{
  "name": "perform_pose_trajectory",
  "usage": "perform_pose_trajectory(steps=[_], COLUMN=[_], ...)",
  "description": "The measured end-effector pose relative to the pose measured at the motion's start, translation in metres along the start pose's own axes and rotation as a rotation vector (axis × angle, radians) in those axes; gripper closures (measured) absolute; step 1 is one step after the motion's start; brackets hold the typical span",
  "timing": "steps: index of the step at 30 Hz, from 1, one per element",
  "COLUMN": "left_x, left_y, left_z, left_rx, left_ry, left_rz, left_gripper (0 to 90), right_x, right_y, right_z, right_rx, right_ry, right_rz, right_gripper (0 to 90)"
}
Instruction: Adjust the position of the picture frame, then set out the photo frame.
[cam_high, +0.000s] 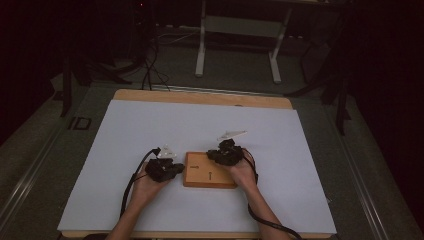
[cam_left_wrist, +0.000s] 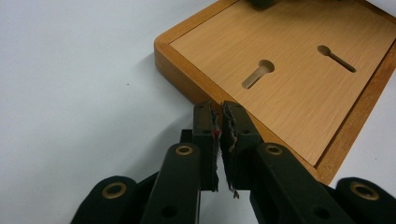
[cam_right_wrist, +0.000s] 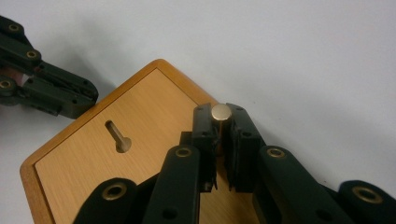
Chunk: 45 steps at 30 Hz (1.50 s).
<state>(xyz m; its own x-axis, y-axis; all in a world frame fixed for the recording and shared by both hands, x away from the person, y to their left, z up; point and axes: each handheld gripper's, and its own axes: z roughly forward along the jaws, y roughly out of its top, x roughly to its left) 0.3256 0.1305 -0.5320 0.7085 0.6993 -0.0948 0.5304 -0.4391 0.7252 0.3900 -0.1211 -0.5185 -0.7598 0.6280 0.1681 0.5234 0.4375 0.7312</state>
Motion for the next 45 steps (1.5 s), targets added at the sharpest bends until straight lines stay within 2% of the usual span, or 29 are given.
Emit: perform_pose_trajectory(steps=[6,9,12,21,35,45], left_x=[0.003,0.004,0.004,0.004,0.005,0.002], left_y=[-0.001,-0.001,-0.001,-0.001,0.000,0.001], left_z=[-0.003,-0.005,-0.007,-0.009,-0.010,-0.010], left_rx=[-0.027,-0.051,-0.069,-0.105,-0.111,-0.109], left_ry=[0.009,-0.001,0.002,0.019,0.018,-0.004], left_rz=[-0.018,-0.033,-0.034,-0.031,-0.038,-0.035], left_gripper=[81.4,80.0,79.3,76.1,71.6,63.3], right_x=[-0.001,-0.001,0.000,-0.003,-0.012,-0.013], right_y=[-0.003,-0.004,-0.005,-0.008,-0.024,-0.035], right_z=[-0.004,-0.007,-0.010,-0.024,-0.048,-0.054], right_rx=[0.004,0.013,0.014,-0.002,-0.027,-0.034], right_ry=[-0.001,-0.009,-0.012,-0.024,-0.061,-0.079], right_rz=[-0.021,-0.036,-0.055,-0.066,-0.061,-0.054], right_gripper=[74.9,72.2,70.1,64.7,61.1,58.2])
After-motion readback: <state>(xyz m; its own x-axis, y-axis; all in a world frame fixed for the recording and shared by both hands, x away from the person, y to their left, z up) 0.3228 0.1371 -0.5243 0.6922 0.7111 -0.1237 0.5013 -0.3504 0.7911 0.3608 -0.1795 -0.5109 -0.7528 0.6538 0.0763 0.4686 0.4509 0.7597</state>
